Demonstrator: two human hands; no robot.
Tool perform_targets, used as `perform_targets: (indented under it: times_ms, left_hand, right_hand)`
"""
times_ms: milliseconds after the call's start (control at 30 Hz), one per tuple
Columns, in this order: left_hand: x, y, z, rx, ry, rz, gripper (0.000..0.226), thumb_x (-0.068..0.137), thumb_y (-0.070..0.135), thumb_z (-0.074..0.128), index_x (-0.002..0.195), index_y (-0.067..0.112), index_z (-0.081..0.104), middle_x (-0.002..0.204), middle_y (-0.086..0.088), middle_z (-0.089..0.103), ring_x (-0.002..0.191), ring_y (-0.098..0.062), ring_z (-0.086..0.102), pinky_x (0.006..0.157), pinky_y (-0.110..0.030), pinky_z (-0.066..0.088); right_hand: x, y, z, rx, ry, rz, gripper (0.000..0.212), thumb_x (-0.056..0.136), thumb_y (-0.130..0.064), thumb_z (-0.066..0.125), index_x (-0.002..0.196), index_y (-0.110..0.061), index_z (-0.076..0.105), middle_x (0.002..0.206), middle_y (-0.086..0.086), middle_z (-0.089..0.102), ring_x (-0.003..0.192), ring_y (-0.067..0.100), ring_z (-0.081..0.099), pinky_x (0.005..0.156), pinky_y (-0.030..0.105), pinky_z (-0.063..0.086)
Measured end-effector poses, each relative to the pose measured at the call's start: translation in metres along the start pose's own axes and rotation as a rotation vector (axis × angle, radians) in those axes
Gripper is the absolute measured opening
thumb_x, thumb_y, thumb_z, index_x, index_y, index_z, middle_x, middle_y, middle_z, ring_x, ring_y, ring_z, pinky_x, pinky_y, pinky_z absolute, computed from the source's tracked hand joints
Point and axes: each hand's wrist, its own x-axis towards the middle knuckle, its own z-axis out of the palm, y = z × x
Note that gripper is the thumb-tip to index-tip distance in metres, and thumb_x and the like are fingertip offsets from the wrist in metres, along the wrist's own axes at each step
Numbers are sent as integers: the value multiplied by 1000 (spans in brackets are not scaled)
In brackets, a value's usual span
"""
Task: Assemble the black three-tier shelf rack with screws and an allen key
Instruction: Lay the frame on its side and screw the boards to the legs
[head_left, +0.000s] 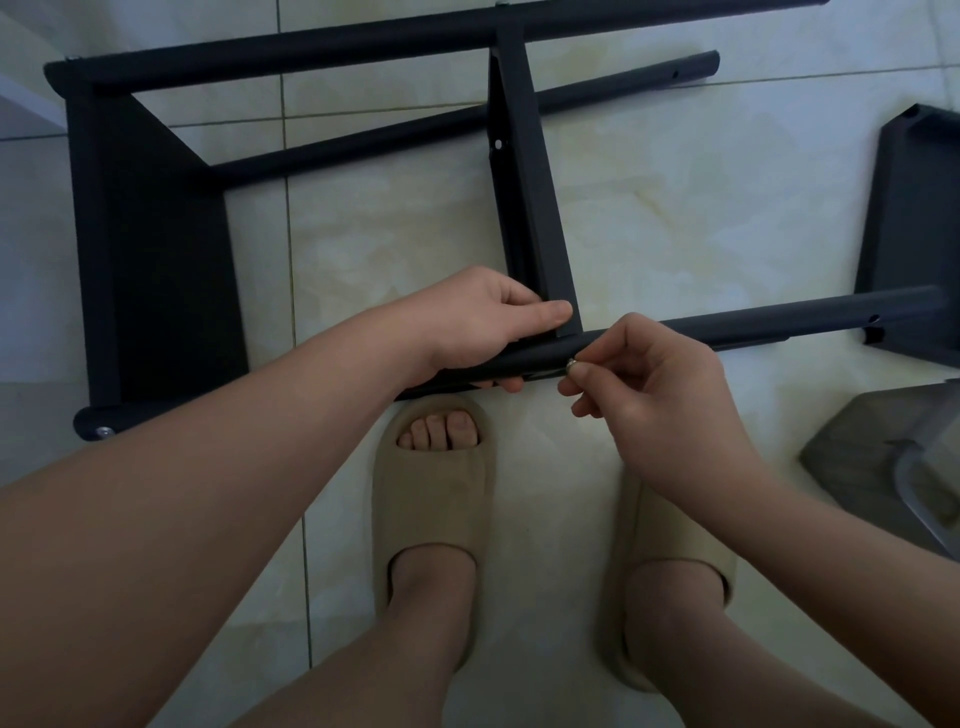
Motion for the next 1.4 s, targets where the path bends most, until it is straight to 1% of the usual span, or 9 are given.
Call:
perform_targets:
  times_ms: [133, 300, 433, 567, 733, 833, 1000, 1167, 1400]
  left_hand:
    - [1, 0, 1, 1, 46, 1, 27, 93, 46, 65, 90, 19, 68, 77, -3, 76, 65, -20, 74, 50, -25, 53]
    - [0, 2, 3, 11, 76, -21, 27, 92, 45, 67, 86, 19, 66, 79, -5, 76, 64, -22, 74, 51, -26, 54]
    - [-5, 8, 11, 42, 174, -34, 41, 94, 54, 57, 95, 14, 69, 92, -7, 76, 67, -23, 74, 62, -32, 57]
    - [-17, 16, 16, 261, 455, -19, 30, 100, 50, 47, 100, 21, 57, 94, 5, 67, 83, -11, 62, 72, -30, 48]
    - [-38, 49, 33, 591, 605, 123, 38, 97, 43, 50, 127, 20, 51, 132, -3, 52, 123, -26, 46, 98, -40, 41]
    - [-46, 81, 62, 689, 497, 224, 38, 99, 42, 49, 129, 20, 51, 136, -4, 50, 127, -28, 43, 103, -42, 40]
    - [-41, 130, 127, 848, 196, 329, 30, 98, 43, 52, 120, 22, 55, 130, -2, 55, 120, -22, 52, 95, -35, 42]
    - [-10, 153, 189, 961, -40, 255, 28, 98, 42, 54, 119, 24, 53, 124, 1, 62, 109, -20, 57, 94, -35, 46]
    - [47, 130, 265, 981, -230, 114, 52, 99, 42, 53, 143, 20, 37, 131, -5, 60, 112, -26, 60, 96, -40, 49]
  right_hand:
    - [2, -1, -1, -93, 23, -20, 20, 92, -12, 72, 80, -20, 59, 70, -9, 74, 64, 9, 71, 62, 24, 54]
    - [8, -3, -5, -275, 2, -59, 24, 90, -22, 73, 78, -28, 53, 68, -3, 72, 68, 17, 69, 67, 42, 57]
    - [7, -5, -12, -336, -95, -128, 13, 92, -24, 73, 86, -22, 61, 73, -7, 72, 73, 11, 69, 74, 41, 57]
    - [-9, -2, -38, -426, -195, -220, 18, 96, -29, 66, 112, -20, 66, 103, -11, 71, 95, -1, 64, 84, 26, 53]
    - [-42, 9, -97, -684, -170, -286, 49, 101, -37, 55, 148, -26, 48, 147, -9, 51, 136, 10, 42, 110, 30, 37]
    - [-62, 23, -133, -852, -126, -302, 62, 102, -42, 51, 159, -25, 32, 164, -4, 31, 154, 20, 21, 124, 40, 21]
    - [-93, 61, -193, -999, -30, -176, 70, 102, -54, 39, 162, -33, 10, 170, -6, 10, 158, 22, 0, 124, 40, 8]
    - [-112, 105, -232, -992, 1, -48, 68, 104, -55, 38, 162, -35, 9, 170, -9, 11, 157, 19, 5, 122, 36, 11]
    - [-108, 166, -263, -830, -24, 152, 62, 104, -40, 49, 160, -29, 26, 154, -1, 44, 141, 25, 39, 110, 38, 36]
